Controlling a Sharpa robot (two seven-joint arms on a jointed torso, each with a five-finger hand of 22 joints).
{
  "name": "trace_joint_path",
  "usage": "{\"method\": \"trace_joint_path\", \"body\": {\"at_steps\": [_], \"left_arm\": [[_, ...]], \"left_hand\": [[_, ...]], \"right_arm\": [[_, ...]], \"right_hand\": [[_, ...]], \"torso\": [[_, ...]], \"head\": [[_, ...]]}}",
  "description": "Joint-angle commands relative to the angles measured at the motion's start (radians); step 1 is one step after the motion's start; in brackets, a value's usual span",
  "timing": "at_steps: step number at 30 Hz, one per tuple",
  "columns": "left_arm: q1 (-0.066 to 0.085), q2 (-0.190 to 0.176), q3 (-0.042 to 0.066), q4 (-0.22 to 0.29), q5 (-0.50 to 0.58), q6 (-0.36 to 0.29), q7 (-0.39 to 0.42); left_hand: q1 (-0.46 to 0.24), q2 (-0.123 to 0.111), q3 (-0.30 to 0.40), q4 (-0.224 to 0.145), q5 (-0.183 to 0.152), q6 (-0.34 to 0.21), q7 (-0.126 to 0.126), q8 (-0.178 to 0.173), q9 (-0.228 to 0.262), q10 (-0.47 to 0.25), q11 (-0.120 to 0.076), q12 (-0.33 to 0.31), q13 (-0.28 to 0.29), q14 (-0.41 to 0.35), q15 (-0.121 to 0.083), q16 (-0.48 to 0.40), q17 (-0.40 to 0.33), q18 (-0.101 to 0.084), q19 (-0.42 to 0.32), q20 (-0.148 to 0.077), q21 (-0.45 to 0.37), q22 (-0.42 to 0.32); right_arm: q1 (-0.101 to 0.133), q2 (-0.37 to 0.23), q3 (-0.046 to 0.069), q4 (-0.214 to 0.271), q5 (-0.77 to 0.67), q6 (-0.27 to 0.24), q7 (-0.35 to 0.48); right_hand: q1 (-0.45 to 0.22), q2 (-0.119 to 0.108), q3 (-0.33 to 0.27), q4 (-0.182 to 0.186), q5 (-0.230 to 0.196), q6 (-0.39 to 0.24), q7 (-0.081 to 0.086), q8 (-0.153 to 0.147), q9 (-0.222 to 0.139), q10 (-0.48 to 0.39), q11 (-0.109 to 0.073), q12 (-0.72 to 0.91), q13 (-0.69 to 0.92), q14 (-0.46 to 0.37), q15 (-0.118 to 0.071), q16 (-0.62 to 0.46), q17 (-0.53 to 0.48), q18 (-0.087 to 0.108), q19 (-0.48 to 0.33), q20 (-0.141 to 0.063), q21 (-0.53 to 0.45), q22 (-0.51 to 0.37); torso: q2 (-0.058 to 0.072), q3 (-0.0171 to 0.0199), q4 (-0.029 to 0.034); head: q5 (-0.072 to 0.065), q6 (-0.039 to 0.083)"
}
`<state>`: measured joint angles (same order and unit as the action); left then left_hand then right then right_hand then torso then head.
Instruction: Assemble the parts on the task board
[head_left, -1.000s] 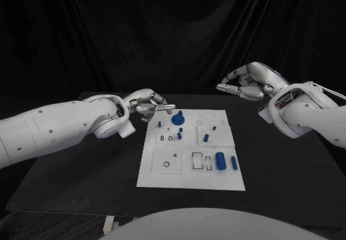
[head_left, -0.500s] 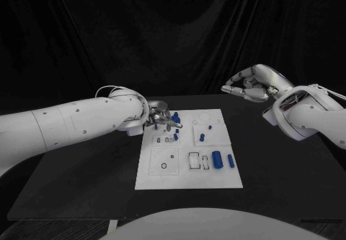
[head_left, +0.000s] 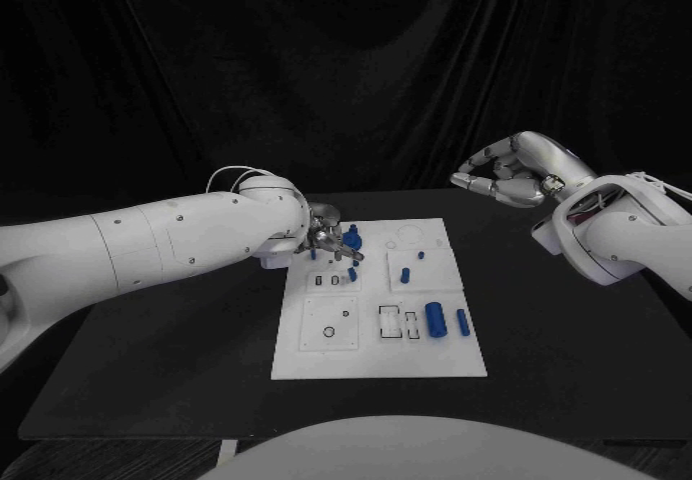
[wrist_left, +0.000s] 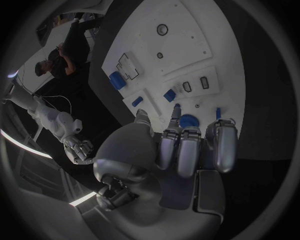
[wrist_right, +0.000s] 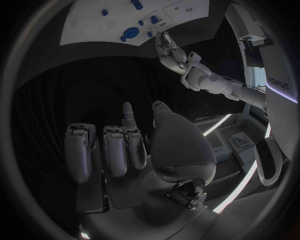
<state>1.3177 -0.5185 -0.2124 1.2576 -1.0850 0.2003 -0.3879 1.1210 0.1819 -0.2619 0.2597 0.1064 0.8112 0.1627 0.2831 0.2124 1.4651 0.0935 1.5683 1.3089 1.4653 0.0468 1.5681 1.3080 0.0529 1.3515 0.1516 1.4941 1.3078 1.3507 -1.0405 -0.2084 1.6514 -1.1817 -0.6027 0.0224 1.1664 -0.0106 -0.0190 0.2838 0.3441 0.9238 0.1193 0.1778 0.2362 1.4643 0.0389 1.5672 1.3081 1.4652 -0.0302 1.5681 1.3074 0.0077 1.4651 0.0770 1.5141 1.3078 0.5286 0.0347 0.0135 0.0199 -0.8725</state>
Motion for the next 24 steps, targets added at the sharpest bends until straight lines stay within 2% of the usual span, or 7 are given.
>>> {"method": "trace_joint_path", "body": {"at_steps": [1,4,8,10,14,18,24], "left_arm": [[0.002,0.012,0.001,-0.011,-0.009,0.022,-0.007],[0.002,0.028,0.001,-0.029,-0.009,0.043,-0.017],[0.001,0.041,0.001,-0.040,-0.010,0.056,-0.030],[0.000,0.047,0.001,-0.047,-0.010,0.058,-0.037],[-0.003,0.061,0.001,-0.061,-0.010,0.056,-0.047],[-0.008,0.074,0.001,-0.074,-0.010,0.047,-0.049],[-0.023,0.094,0.001,-0.101,-0.010,0.040,-0.050]], "left_hand": [[0.006,-0.004,0.011,0.000,0.012,0.087,-0.019,0.024,0.011,0.106,-0.008,0.002,0.262,0.106,-0.001,0.003,0.263,-0.002,0.006,0.005,-0.003,0.099],[-0.004,-0.008,0.020,0.008,0.064,0.206,-0.065,0.095,0.075,0.106,-0.047,0.002,0.262,0.106,-0.035,0.003,0.263,-0.001,0.007,-0.022,-0.004,0.102],[-0.008,-0.018,0.033,0.012,0.063,0.180,-0.080,0.155,0.190,0.106,-0.067,0.002,0.262,0.106,-0.057,0.003,0.263,-0.001,0.006,-0.048,-0.009,0.105],[-0.009,-0.025,0.041,0.011,0.056,0.155,-0.086,0.201,0.278,0.106,-0.072,0.002,0.262,0.106,-0.063,0.003,0.263,-0.005,0.024,-0.054,-0.004,0.119],[-0.023,-0.035,0.043,0.013,0.019,0.127,-0.089,0.245,0.374,0.106,-0.077,0.002,0.262,0.106,-0.067,0.003,0.263,-0.007,0.036,-0.059,-0.002,0.129],[-0.026,-0.032,0.046,0.013,0.021,0.124,-0.091,0.253,0.399,0.106,-0.079,0.002,0.262,0.106,-0.068,0.003,0.263,-0.008,0.042,-0.060,0.000,0.133],[-0.015,-0.026,0.062,0.003,0.053,0.120,-0.095,0.249,0.428,0.106,-0.082,0.002,0.262,0.106,-0.071,0.003,0.263,-0.008,0.043,-0.063,-0.002,0.135]], "right_arm": [[-0.004,0.001,0.001,-0.002,0.000,0.007,-0.022],[-0.007,0.001,0.001,-0.004,0.000,0.023,-0.032],[-0.008,0.003,0.001,-0.006,0.000,0.029,-0.034],[-0.009,0.004,0.001,-0.008,0.000,0.029,-0.034],[-0.012,0.008,0.001,-0.013,0.000,0.031,-0.033],[-0.016,0.011,0.001,-0.018,0.000,0.034,-0.033],[-0.022,0.013,0.001,-0.024,0.000,0.041,-0.034]], "right_hand": [[0.013,0.004,-0.001,-0.004,0.007,0.006,0.002,0.005,0.001,0.107,0.006,0.004,0.263,0.106,0.007,0.003,0.263,0.009,0.075,0.007,0.000,0.242],[0.017,0.010,-0.001,-0.001,0.020,0.007,0.001,0.005,0.002,0.107,0.005,0.004,0.263,0.105,0.005,0.002,0.262,0.003,0.085,0.007,0.018,0.248],[0.018,0.010,-0.001,-0.001,0.020,0.007,0.001,0.005,0.002,0.107,0.005,0.004,0.263,0.105,0.005,0.001,0.261,0.004,0.085,0.006,0.018,0.248],[0.018,0.010,-0.001,-0.001,0.020,0.007,0.001,0.005,0.002,0.107,0.005,0.004,0.263,0.105,0.005,0.000,0.259,0.004,0.084,0.006,0.015,0.247],[0.021,0.013,-0.001,-0.001,0.028,0.008,0.001,0.006,0.003,0.107,0.004,0.004,0.263,0.104,0.005,-0.001,0.256,0.005,0.082,0.006,0.013,0.246],[0.021,0.014,-0.001,0.000,0.032,0.008,0.000,0.006,0.003,0.107,0.004,0.004,0.263,0.104,0.005,-0.002,0.255,0.005,0.082,0.006,0.012,0.246],[0.026,0.017,-0.001,0.000,0.045,0.008,0.000,0.006,0.003,0.107,0.004,0.004,0.263,0.103,0.004,-0.003,0.253,0.006,0.081,0.005,0.010,0.245]], "torso": [[-0.002,-0.0009,0.0031],[-0.006,-0.0009,-0.0001],[-0.007,-0.0004,0.0005],[-0.008,-0.0006,0.0004],[-0.008,-0.0007,0.0001],[-0.009,-0.0004,0.0000],[-0.010,0.0002,-0.0006]], "head": [[-0.001,0.000],[0.001,0.000],[0.001,0.000],[-0.001,0.000],[0.004,0.000],[0.011,0.000],[0.013,0.000]]}}
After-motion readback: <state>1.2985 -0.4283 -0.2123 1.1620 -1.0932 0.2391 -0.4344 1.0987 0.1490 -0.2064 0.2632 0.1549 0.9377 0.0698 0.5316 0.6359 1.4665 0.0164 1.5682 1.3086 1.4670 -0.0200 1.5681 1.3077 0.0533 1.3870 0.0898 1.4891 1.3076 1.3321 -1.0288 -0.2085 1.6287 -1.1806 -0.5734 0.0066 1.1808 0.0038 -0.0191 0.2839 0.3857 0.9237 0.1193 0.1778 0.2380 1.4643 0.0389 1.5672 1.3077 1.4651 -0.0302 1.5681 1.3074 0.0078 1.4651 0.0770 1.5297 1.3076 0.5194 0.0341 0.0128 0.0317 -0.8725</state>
